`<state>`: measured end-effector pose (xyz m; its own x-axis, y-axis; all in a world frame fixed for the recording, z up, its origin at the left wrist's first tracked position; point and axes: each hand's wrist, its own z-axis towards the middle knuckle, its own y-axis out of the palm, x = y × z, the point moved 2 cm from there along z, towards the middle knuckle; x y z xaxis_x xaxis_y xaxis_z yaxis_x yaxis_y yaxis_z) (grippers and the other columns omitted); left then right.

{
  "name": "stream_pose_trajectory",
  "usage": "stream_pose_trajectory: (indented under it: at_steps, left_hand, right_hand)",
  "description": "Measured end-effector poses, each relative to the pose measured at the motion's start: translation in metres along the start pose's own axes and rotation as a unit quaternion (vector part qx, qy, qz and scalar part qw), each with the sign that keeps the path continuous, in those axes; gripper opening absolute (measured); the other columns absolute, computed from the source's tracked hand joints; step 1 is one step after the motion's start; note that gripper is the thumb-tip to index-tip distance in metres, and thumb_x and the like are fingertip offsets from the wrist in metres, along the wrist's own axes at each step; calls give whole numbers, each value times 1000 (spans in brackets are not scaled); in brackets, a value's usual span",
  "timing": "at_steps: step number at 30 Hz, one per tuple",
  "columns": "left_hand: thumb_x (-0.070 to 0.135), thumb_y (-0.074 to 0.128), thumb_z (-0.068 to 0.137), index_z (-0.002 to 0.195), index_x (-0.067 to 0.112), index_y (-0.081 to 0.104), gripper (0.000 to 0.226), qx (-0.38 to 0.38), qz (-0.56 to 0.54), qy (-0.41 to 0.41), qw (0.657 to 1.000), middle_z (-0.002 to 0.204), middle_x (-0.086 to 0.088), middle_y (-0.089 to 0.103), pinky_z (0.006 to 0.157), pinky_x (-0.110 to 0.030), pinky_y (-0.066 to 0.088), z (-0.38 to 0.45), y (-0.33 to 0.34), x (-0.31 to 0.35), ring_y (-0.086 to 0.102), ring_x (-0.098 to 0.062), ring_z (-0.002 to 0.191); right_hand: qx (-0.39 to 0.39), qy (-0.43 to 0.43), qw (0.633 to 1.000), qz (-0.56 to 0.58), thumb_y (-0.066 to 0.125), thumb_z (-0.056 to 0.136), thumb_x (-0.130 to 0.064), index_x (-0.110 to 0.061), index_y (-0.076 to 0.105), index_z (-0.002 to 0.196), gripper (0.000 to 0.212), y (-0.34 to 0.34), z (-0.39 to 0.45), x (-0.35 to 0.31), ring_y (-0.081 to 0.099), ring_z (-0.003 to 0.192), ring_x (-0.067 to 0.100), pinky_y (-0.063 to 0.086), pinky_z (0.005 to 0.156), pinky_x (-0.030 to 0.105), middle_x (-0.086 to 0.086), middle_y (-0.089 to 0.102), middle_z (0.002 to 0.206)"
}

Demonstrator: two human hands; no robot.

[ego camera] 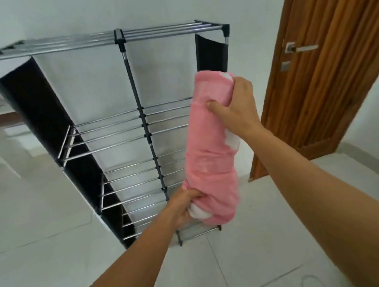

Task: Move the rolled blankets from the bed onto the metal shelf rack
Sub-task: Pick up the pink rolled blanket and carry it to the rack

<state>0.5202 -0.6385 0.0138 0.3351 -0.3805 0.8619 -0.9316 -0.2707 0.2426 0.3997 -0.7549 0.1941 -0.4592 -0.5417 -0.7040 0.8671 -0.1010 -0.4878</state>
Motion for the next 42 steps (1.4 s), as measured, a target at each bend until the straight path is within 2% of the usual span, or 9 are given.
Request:
stream_pose_trajectory:
  at_steps: [3,8,13,17,25,32,34,38,42]
  left_hand:
    - [5,69,72,120,9,61,49,17,-1,20,1000,116,-19,69,86,-43,56,41,-18,27,65,-34,109]
    - [5,65,84,112,13,65,29,10,7,46,999,101,-10,74,74,-31,59,101,-29,82,69,-21,88]
    - [11,69,82,119,16,61,39,28,9,71,997,110,-11,72,72,-33,57,149,-38,136,68,-23,96]
    - [9,66,84,117,12,61,34,26,7,67,997,114,-15,70,89,-42,54,171,-38,156,66,-27,100]
    - [-7,61,81,117,18,55,44,15,-25,66,997,99,-3,69,71,-33,55,196,-15,166,66,-20,86]
    - [-11,53,84,119,30,54,53,59,-35,61,996,118,-4,67,83,-49,54,198,-5,179,65,-29,100]
    - [-9,54,84,124,33,51,58,62,-24,61,996,124,-1,65,84,-53,54,198,-3,183,64,-32,107]
    - [-5,56,86,138,36,43,67,57,-39,64,996,130,1,61,74,-44,59,192,10,187,63,-31,110]
    - [2,59,87,145,42,29,77,38,-32,61,997,136,0,53,73,-43,60,192,20,186,62,-30,109]
  right_hand:
    - [-18,-9,1000,-4,67,81,-41,-14,32,141,74,37,51,7,45,124,24,44,102,37,8,37,139]
    - [-40,-16,999,0,65,81,-39,-13,32,142,74,93,134,13,44,125,27,44,100,37,9,33,143]
    - [-13,22,999,42,63,82,-40,-16,28,146,77,122,208,19,39,132,28,39,107,42,8,28,149]
    - [-42,35,999,3,60,85,-43,-15,25,148,77,144,242,31,37,134,31,37,106,40,10,25,151]
    - [-127,75,989,-23,65,82,-44,-17,31,142,74,183,264,62,41,130,31,39,108,42,9,28,147]
    - [-217,160,960,-68,69,78,-43,-18,8,154,101,200,238,110,29,142,35,32,115,46,12,15,158]
    - [-222,165,958,-77,66,81,-45,-16,5,154,99,199,233,119,24,145,34,28,117,44,12,11,160]
    - [-210,126,967,-74,62,85,-40,-16,11,154,89,192,236,115,23,146,30,26,118,39,9,12,161]
    - [-233,105,960,-117,56,89,-40,-16,21,153,76,190,232,116,28,143,32,30,116,43,11,18,159]
